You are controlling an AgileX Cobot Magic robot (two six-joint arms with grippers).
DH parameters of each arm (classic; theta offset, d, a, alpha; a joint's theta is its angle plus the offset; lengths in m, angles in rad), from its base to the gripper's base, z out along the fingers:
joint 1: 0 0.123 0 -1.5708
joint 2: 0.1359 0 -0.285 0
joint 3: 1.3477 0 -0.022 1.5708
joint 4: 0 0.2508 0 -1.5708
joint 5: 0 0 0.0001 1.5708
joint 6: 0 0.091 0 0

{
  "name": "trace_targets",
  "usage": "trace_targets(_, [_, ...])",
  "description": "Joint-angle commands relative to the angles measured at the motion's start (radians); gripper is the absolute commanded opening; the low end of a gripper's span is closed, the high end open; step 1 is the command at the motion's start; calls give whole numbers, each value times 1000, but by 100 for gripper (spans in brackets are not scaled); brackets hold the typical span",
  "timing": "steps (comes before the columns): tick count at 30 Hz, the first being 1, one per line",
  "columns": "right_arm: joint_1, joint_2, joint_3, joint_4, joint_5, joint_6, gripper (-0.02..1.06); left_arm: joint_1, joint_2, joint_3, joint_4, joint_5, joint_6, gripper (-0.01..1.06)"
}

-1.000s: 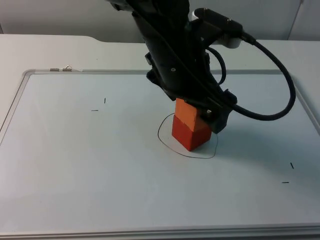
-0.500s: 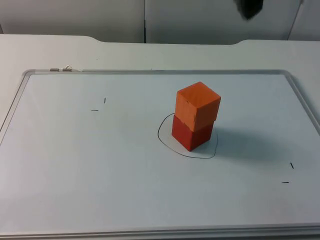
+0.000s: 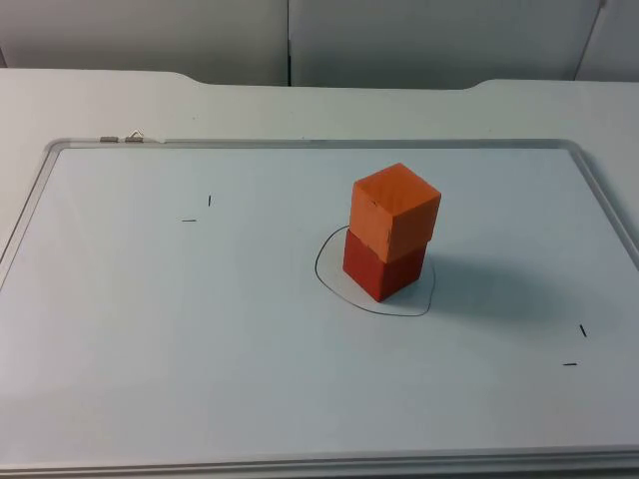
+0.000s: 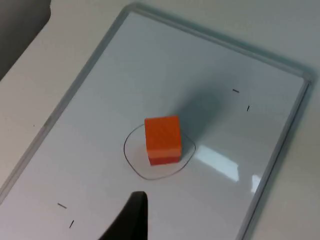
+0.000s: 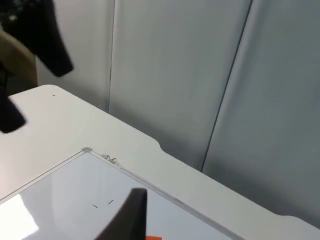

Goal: Pick up one cube with the left hand and another cube with the right hand. First place the cube in the right hand at the target position, then stack the cube in the left hand on top.

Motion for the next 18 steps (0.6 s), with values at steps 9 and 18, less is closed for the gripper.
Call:
trace_targets(9, [-1, -4, 6, 23, 32, -27, 100, -2, -524, 526, 5, -181, -15, 105])
trace_targets(18, [-1, -6, 28, 76, 26, -116, 100, -2, -1043, 932, 65, -197, -340, 105])
